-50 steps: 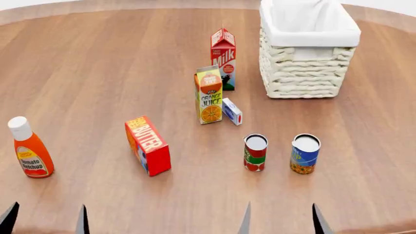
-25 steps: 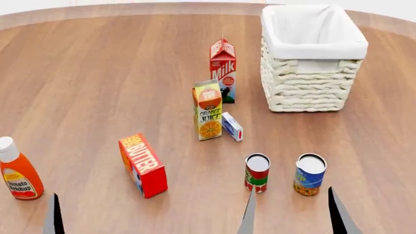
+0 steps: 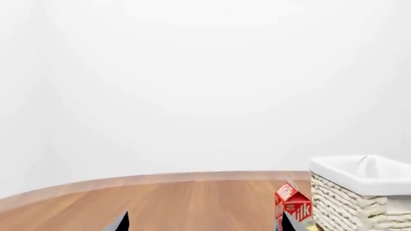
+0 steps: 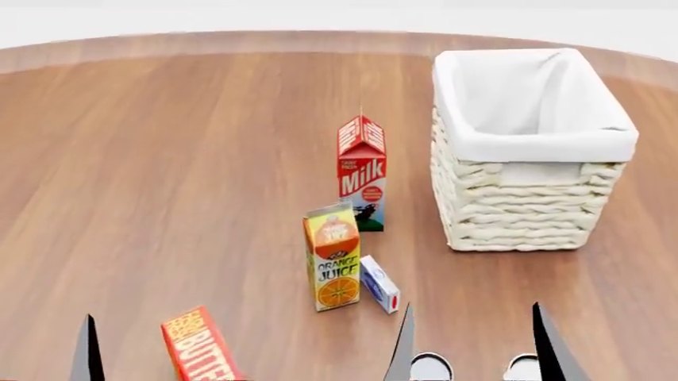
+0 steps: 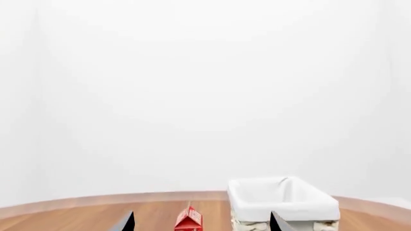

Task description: Pick up the tomato sauce, and put it in the basket.

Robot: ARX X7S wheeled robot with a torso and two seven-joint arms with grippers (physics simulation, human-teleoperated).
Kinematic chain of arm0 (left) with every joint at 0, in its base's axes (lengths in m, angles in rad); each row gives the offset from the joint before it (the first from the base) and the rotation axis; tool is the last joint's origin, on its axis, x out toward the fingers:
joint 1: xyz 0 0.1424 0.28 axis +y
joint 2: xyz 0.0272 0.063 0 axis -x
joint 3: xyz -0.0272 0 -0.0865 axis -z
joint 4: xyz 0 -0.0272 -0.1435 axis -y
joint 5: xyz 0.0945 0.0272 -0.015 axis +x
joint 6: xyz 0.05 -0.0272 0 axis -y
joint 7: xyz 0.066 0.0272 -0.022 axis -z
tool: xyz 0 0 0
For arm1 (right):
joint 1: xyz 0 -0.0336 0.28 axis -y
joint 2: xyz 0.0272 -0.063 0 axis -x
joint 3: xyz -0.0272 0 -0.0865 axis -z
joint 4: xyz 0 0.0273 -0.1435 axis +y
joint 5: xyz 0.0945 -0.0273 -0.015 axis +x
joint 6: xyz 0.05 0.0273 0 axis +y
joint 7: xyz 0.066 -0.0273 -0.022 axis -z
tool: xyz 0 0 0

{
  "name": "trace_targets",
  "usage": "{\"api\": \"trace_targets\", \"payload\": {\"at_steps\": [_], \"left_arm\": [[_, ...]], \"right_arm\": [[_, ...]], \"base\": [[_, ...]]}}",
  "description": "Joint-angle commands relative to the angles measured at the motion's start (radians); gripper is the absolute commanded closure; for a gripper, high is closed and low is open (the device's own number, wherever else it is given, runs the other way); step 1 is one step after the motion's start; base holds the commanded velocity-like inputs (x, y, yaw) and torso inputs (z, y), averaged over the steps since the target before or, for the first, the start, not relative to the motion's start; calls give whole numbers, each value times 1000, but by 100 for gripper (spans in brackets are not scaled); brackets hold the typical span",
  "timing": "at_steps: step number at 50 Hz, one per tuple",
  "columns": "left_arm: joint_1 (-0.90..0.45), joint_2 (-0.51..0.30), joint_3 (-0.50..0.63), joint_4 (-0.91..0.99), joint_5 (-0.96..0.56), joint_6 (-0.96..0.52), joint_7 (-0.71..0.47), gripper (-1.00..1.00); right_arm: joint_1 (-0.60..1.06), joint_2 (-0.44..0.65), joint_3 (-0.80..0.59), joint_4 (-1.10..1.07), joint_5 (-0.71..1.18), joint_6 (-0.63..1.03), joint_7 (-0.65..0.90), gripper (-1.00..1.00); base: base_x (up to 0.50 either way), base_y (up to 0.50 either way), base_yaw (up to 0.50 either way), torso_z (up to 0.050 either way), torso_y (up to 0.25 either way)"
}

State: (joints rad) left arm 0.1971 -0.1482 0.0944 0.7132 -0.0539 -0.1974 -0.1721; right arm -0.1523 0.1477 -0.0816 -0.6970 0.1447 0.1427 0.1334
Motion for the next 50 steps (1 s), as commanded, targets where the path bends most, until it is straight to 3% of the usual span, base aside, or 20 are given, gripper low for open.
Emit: {"api": "trace_targets", "payload": {"at_steps": [1, 26, 37, 50], "left_arm": [[-2, -12, 9, -7, 2, 4, -16, -100], [-5, -30, 33, -20, 2, 11, -39, -100], [-12, -39, 36, -25, -3, 6, -48, -100], [-23, -45, 45, -60, -4, 16, -58, -100]], "right_arm": [[-1, 12, -7, 3, 6, -9, 11, -100], [-4, 32, -25, 17, 16, -25, 31, -100], [-24, 77, -8, -50, 57, 29, 24, -100], [-304, 174, 102, -78, 88, -61, -17, -100]], "base": [[500, 0, 0, 0, 0], [500, 0, 0, 0, 1], [0, 0, 0, 0, 1], [0, 0, 0, 0, 0]]}}
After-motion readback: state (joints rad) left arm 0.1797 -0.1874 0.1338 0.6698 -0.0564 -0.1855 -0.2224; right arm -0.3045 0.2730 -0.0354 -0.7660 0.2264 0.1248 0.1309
